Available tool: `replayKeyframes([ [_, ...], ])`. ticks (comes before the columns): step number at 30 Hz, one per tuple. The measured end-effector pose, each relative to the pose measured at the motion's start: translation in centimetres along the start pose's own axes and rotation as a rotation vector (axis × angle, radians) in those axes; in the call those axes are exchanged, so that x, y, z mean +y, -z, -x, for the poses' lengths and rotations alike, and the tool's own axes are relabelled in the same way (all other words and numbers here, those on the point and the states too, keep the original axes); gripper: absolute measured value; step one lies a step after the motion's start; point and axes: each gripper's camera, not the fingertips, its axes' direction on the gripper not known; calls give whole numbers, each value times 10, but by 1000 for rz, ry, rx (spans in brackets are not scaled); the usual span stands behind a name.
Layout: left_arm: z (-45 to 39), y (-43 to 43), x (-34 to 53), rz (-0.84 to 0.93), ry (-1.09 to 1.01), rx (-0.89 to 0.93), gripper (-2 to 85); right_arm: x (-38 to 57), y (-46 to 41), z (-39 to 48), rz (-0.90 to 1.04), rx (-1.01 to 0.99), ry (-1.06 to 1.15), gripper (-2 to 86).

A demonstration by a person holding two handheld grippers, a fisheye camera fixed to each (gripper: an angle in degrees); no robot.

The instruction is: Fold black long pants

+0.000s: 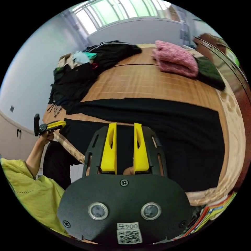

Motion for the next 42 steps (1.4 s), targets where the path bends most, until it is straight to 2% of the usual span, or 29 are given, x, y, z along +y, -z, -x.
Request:
replayKeyframes([
  [2,19,-7,-4,-16,35,-19,51,-54,-38,54,43,-1,122,101],
  [6,64,-23,-4,-50,99,111,36,-125,-90,121,114,48,274,99],
  [8,77,-27,0,-53,100,104,32,-163,-122,150,179,73,344,98],
  [13,103,-34,16,-131,101,168,23,-209,-175,190,307,111,492,100],
  [16,111,-33,10,-158,75,95,23,-227,-197,210,347,127,561,99],
  [20,121,-52,5,-93,98,102,21,-243,-223,238,400,182,662,63],
  [22,122,-64,3,-13,99,68,20,-251,-229,246,394,213,671,43],
  [26,133,-67,5,-12,137,88,13,-278,-241,255,360,287,599,43],
  [30,143,-70,8,-20,162,148,9,-294,-241,260,383,278,536,54],
  [33,144,-70,9,-22,162,159,8,-297,-225,272,284,195,497,51],
  [34,143,-70,9,-22,161,159,8,-297,-221,280,253,111,490,50],
  [37,140,-69,9,-21,151,158,8,-290,-227,315,233,-31,565,48],
  [42,136,-66,9,-23,153,174,7,-270,-264,373,331,16,710,39],
])
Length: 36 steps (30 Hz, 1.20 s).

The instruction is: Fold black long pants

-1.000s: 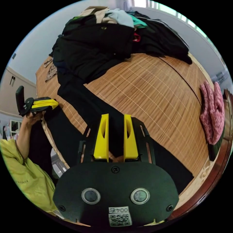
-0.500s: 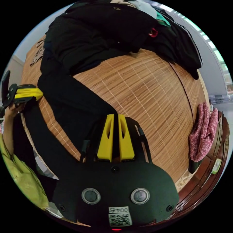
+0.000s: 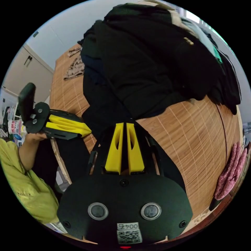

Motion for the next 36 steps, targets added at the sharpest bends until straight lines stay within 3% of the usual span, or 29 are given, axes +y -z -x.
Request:
replayKeyframes([
  [6,-12,5,-1,0,-14,10,6,24,19,3,-46,-7,-128,39],
  [11,-40,34,9,-30,-101,-90,5,161,72,14,-112,-114,-361,83],
  [20,-108,75,58,25,-135,-134,3,427,81,64,-121,-68,-855,102],
  [26,-158,65,56,94,-192,-255,6,495,58,83,-70,45,-994,94],
  [28,-170,48,51,205,-204,-278,7,508,46,90,-16,68,-1006,91],
  [36,-215,49,53,181,-256,-411,7,566,50,131,-142,177,-988,85],
])
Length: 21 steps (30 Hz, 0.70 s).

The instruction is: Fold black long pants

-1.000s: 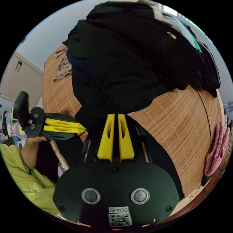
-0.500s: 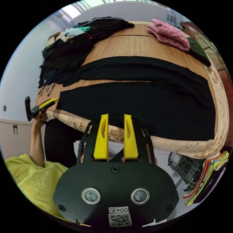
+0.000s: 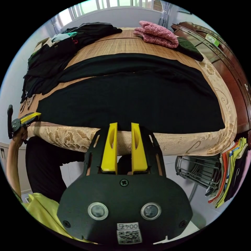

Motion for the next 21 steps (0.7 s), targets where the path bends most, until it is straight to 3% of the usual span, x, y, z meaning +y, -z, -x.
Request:
replayKeyframes([
  [21,-20,40,-21,59,90,37,6,92,22,-73,-85,-78,-73,62],
])
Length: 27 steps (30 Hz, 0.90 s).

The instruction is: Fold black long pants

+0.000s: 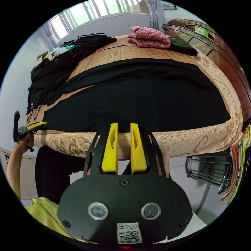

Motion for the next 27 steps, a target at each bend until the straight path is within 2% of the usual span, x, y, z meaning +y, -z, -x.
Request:
replayKeyframes([
  [3,-2,4,-1,4,2,-1,6,7,1,-1,-13,34,47,62],
  [9,-5,11,-1,5,-2,-10,4,7,2,-15,12,-17,98,70],
  [12,-4,14,-1,5,-5,-4,4,-1,0,-12,74,33,193,68],
  [16,-3,17,-1,5,-4,1,3,-26,-3,-17,245,6,228,70],
  [21,-2,20,0,6,-10,-3,2,-67,24,-41,59,46,242,58],
  [27,5,22,3,-8,3,19,3,-127,-7,-64,68,1,205,52],
])
